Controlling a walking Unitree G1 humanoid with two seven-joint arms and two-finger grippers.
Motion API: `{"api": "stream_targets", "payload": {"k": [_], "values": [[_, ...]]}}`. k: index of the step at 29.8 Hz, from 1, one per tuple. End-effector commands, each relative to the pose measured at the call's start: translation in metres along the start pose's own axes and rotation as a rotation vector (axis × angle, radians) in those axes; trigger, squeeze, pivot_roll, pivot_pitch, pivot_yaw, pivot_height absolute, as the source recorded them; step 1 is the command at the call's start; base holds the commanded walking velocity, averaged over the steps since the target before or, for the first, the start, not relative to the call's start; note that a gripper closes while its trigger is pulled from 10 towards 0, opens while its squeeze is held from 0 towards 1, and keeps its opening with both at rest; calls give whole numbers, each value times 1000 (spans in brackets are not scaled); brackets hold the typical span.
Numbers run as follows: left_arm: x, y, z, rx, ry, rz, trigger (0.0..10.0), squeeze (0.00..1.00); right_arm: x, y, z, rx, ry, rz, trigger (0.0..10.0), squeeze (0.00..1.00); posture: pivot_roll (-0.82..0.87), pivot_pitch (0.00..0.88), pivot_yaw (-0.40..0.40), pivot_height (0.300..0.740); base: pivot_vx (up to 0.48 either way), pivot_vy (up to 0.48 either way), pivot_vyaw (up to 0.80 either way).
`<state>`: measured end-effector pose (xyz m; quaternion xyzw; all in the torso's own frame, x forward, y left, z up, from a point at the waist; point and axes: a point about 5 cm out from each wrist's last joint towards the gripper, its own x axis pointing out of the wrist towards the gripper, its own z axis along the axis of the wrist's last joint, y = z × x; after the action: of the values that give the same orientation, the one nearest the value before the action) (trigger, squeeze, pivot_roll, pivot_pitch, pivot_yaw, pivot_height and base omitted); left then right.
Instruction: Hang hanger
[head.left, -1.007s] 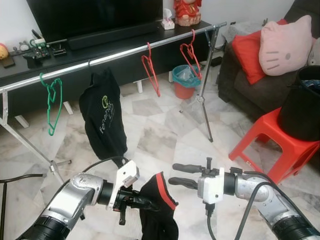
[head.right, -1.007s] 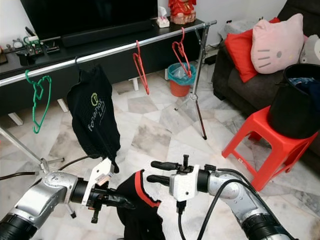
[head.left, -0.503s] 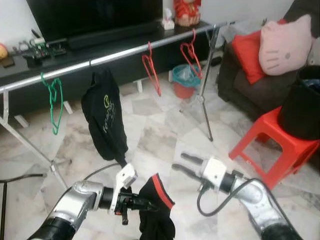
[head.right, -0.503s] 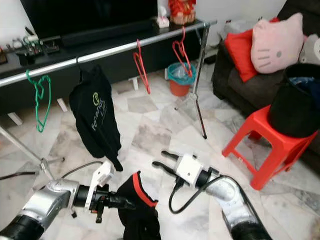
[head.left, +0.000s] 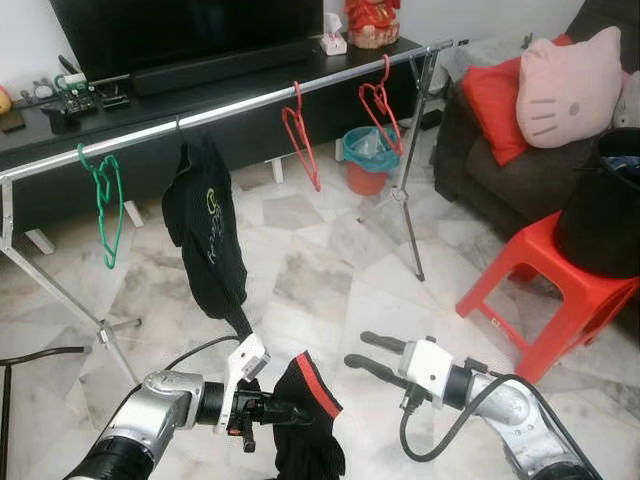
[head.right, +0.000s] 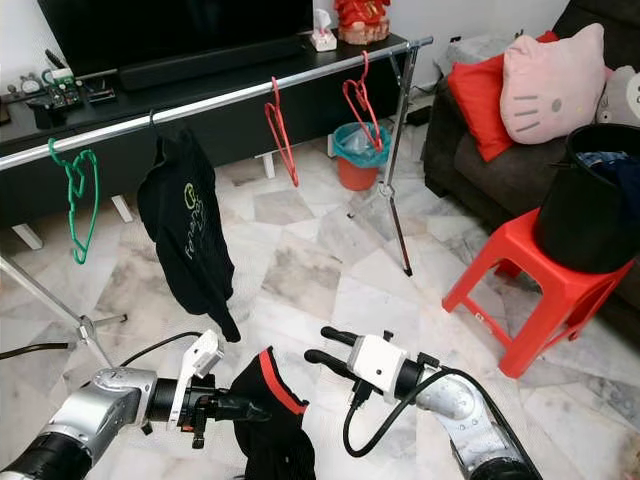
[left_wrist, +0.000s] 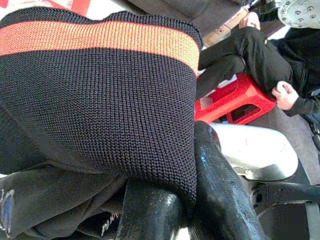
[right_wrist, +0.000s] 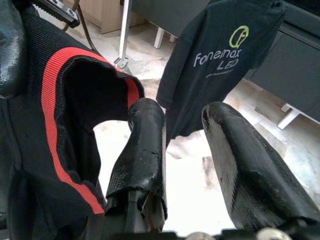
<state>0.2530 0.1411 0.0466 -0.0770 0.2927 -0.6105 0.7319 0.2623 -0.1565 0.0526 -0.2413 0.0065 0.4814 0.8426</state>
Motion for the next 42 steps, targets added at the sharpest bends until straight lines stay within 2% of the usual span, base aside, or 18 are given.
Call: {"api": "stream_targets", "payload": {"k": [1,25,26,29,39,42], "values": [[-3,1,9,37,-14,6,10000,0,2,-1,5,-24,-17,5,10000,0,0,70,54,740,0,0,0],[-3,1,11,46,-20,8,10000,0,2,-2,6,-27,-22,6,10000,0,1,70,53,740,0,0,0],[2,-2,31,131,-64,-5,10000,0,8,-8,21,-112,-65,-14,10000,0,3,0,42,740,0,0,0],[4,-6,40,188,-58,-35,10000,0,11,-7,29,-205,-84,20,10000,0,1,0,40,740,0,0,0],[6,-13,37,198,-38,-76,10000,0,9,-1,28,-231,-74,45,10000,0,0,0,33,740,0,0,0],[5,-16,36,202,-24,-91,10000,0,6,-6,30,-252,-77,15,10000,0,-3,0,30,740,0,0,0]]}}
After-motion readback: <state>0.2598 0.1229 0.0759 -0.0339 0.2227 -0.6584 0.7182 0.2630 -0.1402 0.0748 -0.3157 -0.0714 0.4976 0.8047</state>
